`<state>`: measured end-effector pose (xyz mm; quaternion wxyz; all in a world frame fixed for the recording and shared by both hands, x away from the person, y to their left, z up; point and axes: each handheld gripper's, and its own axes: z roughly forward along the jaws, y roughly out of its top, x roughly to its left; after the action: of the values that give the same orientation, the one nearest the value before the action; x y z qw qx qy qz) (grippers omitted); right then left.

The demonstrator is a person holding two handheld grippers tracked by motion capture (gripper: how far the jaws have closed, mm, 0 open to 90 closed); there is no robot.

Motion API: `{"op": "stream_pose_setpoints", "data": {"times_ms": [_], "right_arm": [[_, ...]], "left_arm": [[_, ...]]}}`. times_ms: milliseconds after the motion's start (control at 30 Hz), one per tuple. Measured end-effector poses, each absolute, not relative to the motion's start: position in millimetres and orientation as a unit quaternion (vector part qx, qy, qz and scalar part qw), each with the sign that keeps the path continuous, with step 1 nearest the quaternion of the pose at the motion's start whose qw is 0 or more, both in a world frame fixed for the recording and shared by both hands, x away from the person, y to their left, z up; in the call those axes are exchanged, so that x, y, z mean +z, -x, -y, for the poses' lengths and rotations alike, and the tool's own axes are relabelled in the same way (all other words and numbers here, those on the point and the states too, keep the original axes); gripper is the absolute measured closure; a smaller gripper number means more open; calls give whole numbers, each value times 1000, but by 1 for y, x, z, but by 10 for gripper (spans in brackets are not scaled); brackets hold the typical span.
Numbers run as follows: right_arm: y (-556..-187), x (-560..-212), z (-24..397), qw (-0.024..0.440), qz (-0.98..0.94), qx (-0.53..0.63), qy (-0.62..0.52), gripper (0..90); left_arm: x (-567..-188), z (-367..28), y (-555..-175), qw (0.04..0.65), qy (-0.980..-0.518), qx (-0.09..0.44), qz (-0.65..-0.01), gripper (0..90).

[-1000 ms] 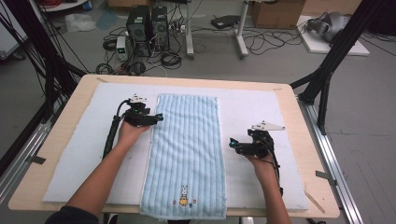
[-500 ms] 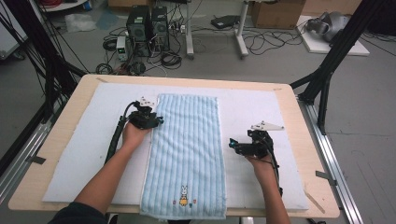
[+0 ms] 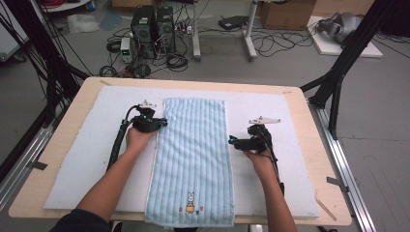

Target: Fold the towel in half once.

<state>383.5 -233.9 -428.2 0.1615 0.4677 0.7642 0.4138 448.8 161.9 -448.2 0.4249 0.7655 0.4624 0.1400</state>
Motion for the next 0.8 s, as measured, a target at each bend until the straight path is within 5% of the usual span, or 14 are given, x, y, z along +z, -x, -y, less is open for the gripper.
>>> {"op": "stream_pose_setpoints", "data": {"times_ms": [267,667,800], "right_arm": [[-418,-426,218,148,-778,406,-457,381],[-447,-438,176,166,-815,321,-454,586],[-449,-438,172,180,-820,318,-440,854]], "left_arm": [[-448,-163,-449,426,-761,129,-471,849],[-450,-165,-450,428,-762,119,-472,853],[-450,-169,-453,445,-749,108,-479,857]]}}
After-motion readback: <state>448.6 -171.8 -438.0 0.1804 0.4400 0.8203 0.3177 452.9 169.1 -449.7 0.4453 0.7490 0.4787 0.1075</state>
